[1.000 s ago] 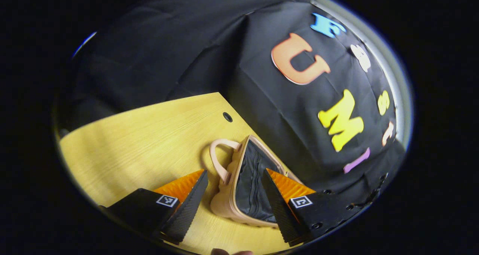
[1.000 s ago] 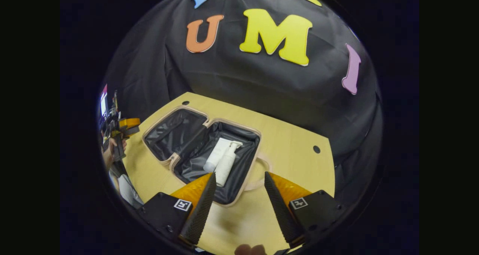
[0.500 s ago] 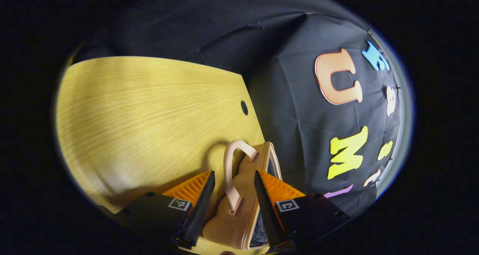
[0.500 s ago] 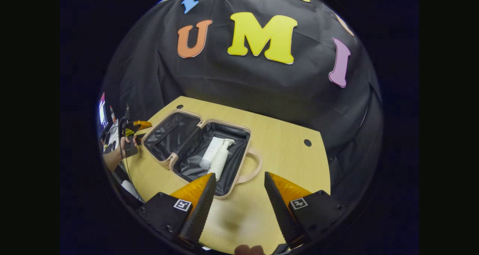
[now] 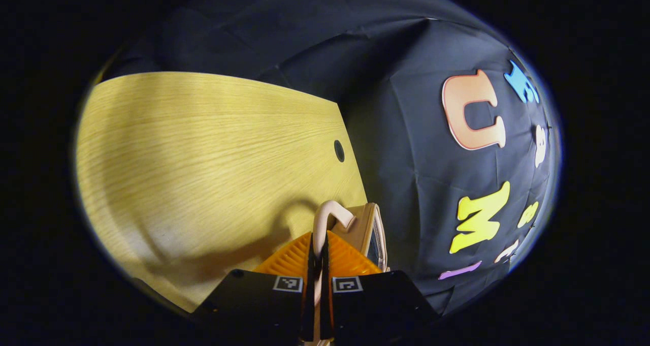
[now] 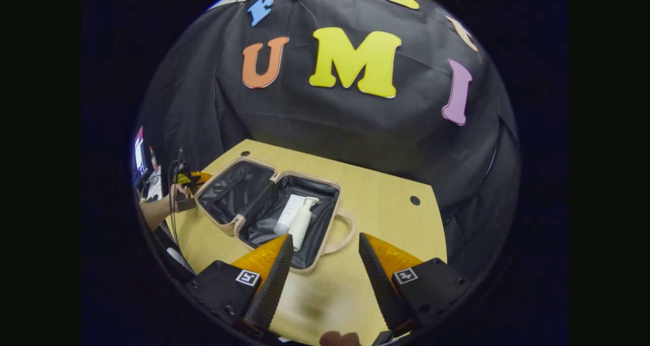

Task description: First open the suitcase, pack the skin care products into it, and then close the suitcase.

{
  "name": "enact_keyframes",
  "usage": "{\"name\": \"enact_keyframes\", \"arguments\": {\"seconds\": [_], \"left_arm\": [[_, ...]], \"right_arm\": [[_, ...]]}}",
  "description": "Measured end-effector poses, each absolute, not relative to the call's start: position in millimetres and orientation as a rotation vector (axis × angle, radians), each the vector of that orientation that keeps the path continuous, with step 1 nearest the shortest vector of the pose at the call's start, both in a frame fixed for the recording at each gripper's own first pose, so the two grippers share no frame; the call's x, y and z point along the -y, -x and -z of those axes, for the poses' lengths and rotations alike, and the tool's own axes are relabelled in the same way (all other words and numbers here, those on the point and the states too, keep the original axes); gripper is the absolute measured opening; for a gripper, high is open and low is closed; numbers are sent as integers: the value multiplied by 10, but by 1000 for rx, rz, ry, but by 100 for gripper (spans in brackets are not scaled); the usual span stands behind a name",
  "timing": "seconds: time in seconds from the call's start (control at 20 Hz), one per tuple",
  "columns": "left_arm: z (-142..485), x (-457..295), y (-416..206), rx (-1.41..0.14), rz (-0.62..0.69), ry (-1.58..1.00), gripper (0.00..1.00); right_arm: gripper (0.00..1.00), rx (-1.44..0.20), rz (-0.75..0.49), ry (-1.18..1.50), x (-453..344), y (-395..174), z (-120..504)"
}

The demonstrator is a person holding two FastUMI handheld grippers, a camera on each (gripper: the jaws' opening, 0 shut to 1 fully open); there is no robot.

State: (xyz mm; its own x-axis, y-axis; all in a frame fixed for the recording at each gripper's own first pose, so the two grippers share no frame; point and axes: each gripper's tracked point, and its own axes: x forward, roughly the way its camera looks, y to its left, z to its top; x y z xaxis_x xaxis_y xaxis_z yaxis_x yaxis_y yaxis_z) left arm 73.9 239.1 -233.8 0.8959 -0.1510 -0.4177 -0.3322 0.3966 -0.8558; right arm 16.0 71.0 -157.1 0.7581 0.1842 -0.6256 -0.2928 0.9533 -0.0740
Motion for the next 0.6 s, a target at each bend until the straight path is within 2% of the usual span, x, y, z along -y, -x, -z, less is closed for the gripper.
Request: {"name": "enact_keyframes", "arguments": {"seconds": [0.1, 0.3, 0.45, 0.6], "left_arm": [[2105, -2371, -727, -462, -124, 1086, 6], [1205, -2157, -802, -372, -71, 943, 6], [595, -1706, -787, -324, -23, 761, 6], [31, -1001, -666, -285, 41, 569, 6]], "right_arm": [[75, -627, -233, 150, -639, -165, 1476], [77, -520, -178, 130, -403, -191, 1137], [75, -443, -157, 138, -209, -158, 938], [77, -383, -101, 131, 57, -127, 830]]}}
